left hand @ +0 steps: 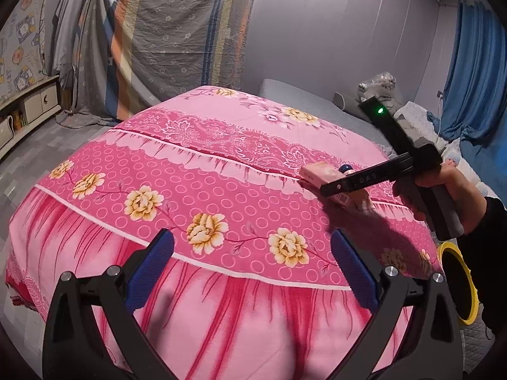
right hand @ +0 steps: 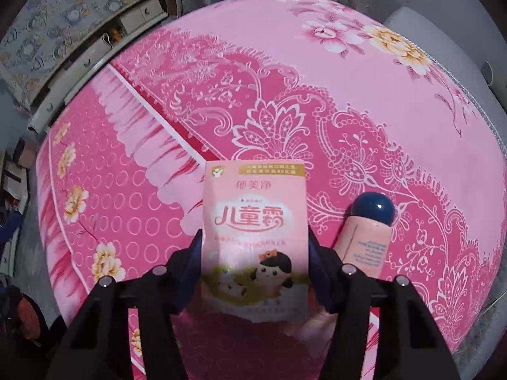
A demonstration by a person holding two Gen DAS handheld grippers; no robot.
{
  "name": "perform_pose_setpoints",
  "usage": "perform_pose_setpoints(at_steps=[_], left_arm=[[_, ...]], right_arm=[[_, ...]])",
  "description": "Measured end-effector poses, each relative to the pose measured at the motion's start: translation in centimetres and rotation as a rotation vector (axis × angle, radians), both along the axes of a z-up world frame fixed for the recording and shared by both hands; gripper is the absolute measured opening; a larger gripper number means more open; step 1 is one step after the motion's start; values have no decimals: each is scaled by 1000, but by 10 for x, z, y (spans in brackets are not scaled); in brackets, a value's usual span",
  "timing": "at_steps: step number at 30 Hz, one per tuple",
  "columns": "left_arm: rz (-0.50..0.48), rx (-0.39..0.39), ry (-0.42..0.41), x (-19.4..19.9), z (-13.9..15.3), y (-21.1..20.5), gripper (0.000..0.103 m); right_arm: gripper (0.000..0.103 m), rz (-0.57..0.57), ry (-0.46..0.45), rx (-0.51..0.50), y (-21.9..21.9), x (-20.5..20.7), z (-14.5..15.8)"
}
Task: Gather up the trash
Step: 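Grasp the pink blue-capped lotion tube with the left tool while the right tool holds the box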
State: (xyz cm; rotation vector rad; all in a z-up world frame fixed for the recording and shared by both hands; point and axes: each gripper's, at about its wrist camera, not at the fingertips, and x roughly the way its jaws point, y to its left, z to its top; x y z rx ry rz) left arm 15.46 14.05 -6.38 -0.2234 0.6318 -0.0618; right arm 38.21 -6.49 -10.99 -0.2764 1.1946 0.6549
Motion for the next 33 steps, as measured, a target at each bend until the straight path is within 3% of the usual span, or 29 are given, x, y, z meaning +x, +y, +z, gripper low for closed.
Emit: perform_pose_setpoints(at_steps=[3, 6, 10, 15, 21, 26, 33], left_arm=[[-24, 35, 23, 10, 6, -15, 94], [-63, 70, 49, 29, 13, -38, 95], [-133, 76, 98, 66, 20, -78, 94], [-194, 69, 156, 117, 17, -125, 94], [-187, 38, 273, 186, 6, -161, 94], [-155, 156, 297, 218, 0, -194, 92], [-100, 195, 342, 240, -19, -208, 80]], right_arm=[[54, -53, -23, 147, -34, -12, 30], [54, -167, -102, 298, -95, -33, 66], [55, -297, -165, 427, -167, -67, 88], [56, -364, -184, 515, -227, -117, 81], [56, -414, -187, 604, -268, -159, 69], [56, -462, -182, 649, -293, -173, 59], [56, -518, -185, 682, -318, -185, 49]])
